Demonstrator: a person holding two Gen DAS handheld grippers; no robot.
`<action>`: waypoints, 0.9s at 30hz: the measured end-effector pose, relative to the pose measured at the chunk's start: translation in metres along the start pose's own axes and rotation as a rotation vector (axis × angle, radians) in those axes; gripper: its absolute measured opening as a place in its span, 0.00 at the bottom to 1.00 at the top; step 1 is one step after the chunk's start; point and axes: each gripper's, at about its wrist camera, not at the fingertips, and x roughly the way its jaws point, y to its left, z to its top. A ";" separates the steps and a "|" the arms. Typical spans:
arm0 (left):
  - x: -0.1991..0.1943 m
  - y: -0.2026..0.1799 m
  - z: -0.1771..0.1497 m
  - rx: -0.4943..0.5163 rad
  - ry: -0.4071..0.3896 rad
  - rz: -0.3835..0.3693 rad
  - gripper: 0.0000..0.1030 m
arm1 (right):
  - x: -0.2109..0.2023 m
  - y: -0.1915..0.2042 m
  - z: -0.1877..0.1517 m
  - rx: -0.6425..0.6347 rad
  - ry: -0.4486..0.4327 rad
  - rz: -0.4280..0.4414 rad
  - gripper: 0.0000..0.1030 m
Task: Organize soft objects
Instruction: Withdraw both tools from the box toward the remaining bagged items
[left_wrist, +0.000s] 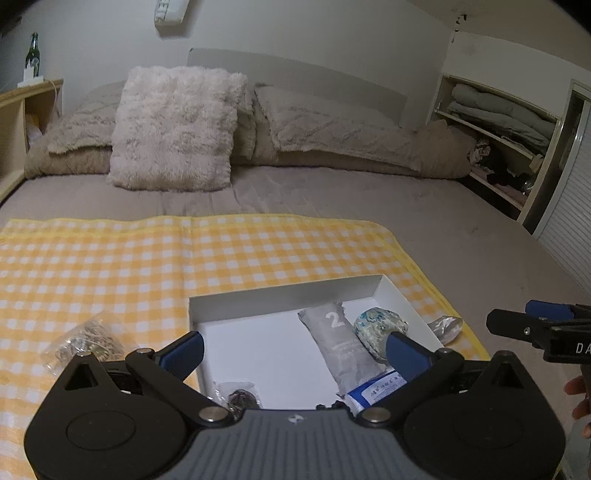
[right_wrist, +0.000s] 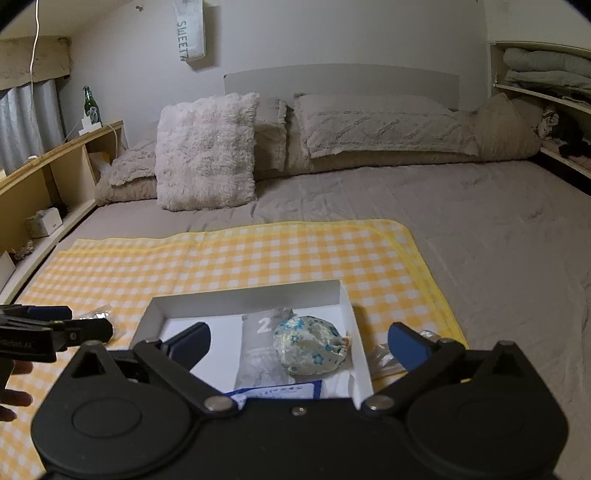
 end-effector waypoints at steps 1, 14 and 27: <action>-0.003 0.001 -0.001 0.003 -0.005 0.002 1.00 | -0.001 0.001 0.000 0.001 -0.002 0.003 1.00; -0.037 0.055 -0.003 0.003 -0.076 0.122 1.00 | 0.007 0.032 0.003 -0.001 -0.032 0.035 1.00; -0.060 0.146 -0.009 -0.076 -0.093 0.285 1.00 | 0.042 0.113 0.009 -0.092 -0.011 0.161 1.00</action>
